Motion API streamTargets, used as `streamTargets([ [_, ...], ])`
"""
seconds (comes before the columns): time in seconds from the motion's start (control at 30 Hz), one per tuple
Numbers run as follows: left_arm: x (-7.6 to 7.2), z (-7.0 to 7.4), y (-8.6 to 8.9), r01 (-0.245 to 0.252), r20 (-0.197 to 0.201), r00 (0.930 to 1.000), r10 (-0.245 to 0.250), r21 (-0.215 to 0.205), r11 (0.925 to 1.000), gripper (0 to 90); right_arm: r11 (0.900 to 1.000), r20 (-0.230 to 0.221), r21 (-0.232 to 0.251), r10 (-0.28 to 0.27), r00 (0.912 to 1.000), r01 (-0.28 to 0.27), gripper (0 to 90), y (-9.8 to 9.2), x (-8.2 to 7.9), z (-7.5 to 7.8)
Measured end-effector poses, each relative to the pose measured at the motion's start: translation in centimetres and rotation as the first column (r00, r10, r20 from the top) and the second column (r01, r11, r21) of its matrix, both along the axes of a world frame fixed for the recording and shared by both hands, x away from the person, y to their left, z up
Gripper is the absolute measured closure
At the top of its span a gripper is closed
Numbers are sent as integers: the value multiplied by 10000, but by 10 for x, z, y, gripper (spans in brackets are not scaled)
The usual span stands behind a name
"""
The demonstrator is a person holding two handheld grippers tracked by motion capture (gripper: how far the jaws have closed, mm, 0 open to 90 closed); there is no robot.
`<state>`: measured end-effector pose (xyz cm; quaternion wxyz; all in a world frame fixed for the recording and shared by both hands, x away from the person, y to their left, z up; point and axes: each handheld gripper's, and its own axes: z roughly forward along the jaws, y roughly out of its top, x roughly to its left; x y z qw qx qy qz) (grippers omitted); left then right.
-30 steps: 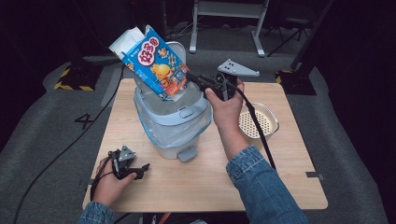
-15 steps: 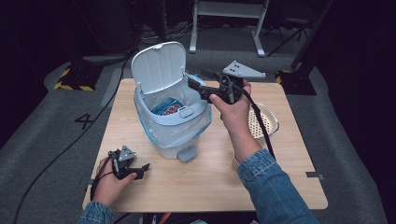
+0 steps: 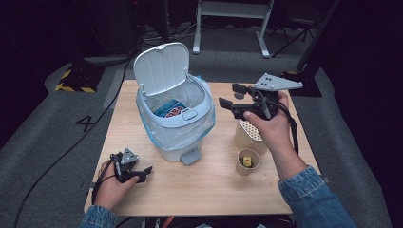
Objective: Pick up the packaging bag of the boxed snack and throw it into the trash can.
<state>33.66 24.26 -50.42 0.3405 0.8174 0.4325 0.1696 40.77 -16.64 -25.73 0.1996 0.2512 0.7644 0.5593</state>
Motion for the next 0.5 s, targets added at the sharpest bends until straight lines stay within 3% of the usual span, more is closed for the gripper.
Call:
streamTargets([
  [0.27,0,0,0,-3,-9,10000,3,-17,10000,249,9939,-431,-1089,150,9990,-196,255,-42,-25,-7],
  [0.5,2,0,-1,20,6,10000,-20,5,10000,243,9886,-658,-1502,32,9978,-131,255,-76,-42,-16],
])
